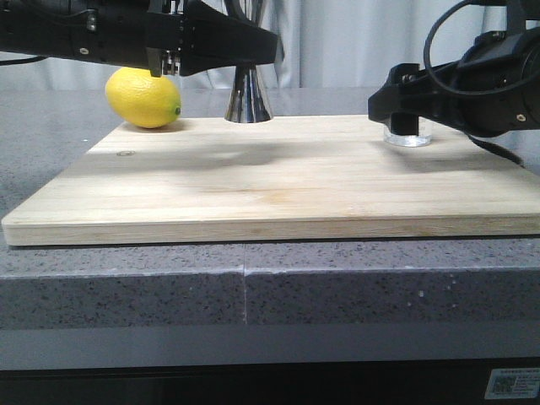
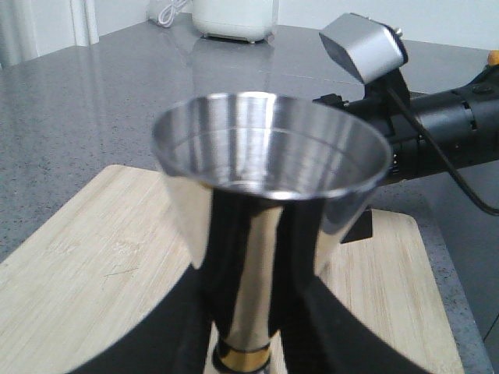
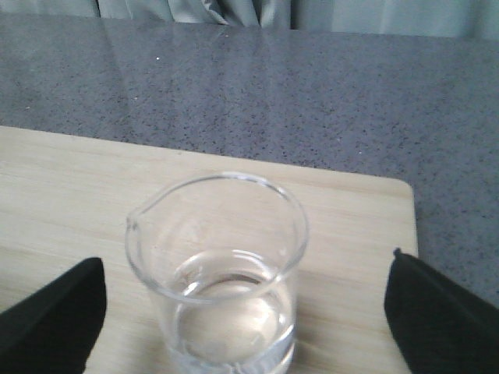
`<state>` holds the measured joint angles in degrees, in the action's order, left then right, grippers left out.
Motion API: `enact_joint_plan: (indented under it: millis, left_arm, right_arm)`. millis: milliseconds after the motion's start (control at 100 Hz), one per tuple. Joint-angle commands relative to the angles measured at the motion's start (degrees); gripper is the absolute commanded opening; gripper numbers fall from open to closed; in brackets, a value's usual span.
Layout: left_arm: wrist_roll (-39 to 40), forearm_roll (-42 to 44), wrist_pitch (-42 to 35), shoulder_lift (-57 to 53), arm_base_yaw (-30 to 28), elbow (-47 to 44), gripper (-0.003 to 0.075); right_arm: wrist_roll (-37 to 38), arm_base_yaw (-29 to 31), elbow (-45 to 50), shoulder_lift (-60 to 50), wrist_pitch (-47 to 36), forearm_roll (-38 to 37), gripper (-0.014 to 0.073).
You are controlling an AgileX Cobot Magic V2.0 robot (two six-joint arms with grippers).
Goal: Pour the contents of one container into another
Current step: 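Lower the right gripper over the glass beaker, then close the right gripper around the glass beaker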
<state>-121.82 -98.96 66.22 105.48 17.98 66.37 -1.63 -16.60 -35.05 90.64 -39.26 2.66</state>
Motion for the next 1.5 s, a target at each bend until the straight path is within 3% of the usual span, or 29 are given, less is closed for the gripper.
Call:
enact_joint_plan:
  millis: [0,340,550,670,1290,1490]
  left_arm:
    - [0.51,-3.76,6.53,-2.96,0.57,1.60,0.0166]
    - [0.51,-3.62,6.53,-2.96,0.57,1.60,0.0166]
    - [0.51,-3.62,6.53,-2.96,0.57,1.60,0.0166]
    - [0.51,-3.62,6.53,-2.96,0.57,1.60,0.0166]
    - [0.51,-3.62,6.20,-2.96,0.57,1.60,0.0166]
    - [0.51,-3.62,6.20,-2.96,0.57,1.60,0.0166]
  right_arm:
    - [0.17,-0.10,-1.72,-1.66,-5.17,-0.77,0.0655]
    - [1.24,-0.10,-1.72,-1.66,-6.27,-0.77,0.0648]
    - [1.63,-0.10,-1.72,-1.66,-6.27,-0.77,0.0526]
    - [1.63,-0.10,-1.72,-1.66,-6.27,-0.91,0.0500]
    - [1.63,-0.10,-1.72,-1.66,-6.16,-1.29,0.0497]
    - [1.63,-0.64,-1.72,-1.66,-6.16,-1.45,0.0404]
